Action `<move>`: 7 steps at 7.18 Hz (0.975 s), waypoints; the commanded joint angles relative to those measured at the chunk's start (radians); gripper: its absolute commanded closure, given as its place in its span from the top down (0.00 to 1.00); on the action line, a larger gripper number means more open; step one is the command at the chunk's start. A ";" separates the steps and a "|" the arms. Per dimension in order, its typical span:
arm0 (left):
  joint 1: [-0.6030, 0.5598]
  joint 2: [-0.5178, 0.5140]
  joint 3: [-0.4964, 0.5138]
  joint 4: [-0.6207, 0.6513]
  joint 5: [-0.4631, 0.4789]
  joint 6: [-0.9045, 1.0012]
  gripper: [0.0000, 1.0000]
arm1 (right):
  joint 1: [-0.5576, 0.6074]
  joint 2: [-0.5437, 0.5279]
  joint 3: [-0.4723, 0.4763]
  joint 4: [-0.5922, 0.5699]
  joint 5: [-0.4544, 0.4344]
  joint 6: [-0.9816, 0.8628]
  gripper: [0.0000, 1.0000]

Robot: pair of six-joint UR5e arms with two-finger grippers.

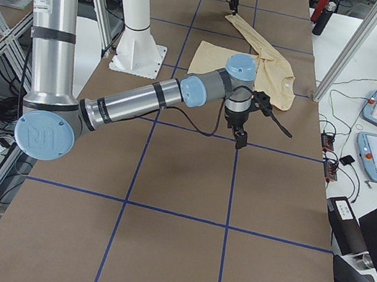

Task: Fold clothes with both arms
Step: 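Lower the left gripper to the cuff of the other sleeve and grasp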

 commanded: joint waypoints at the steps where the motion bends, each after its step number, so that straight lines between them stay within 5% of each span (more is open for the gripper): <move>1: 0.001 0.001 0.001 0.001 0.001 0.001 0.48 | -0.001 0.000 -0.002 0.000 0.000 0.000 1.00; 3: 0.002 0.001 0.005 0.001 0.001 -0.001 0.34 | -0.001 0.000 -0.002 0.000 -0.001 0.000 1.00; 5: 0.002 0.001 0.004 0.001 -0.001 -0.002 0.00 | -0.001 0.000 -0.002 0.000 -0.001 0.000 1.00; 7: 0.001 0.002 -0.009 -0.002 -0.005 0.002 0.00 | -0.001 0.000 -0.002 0.000 -0.001 0.000 1.00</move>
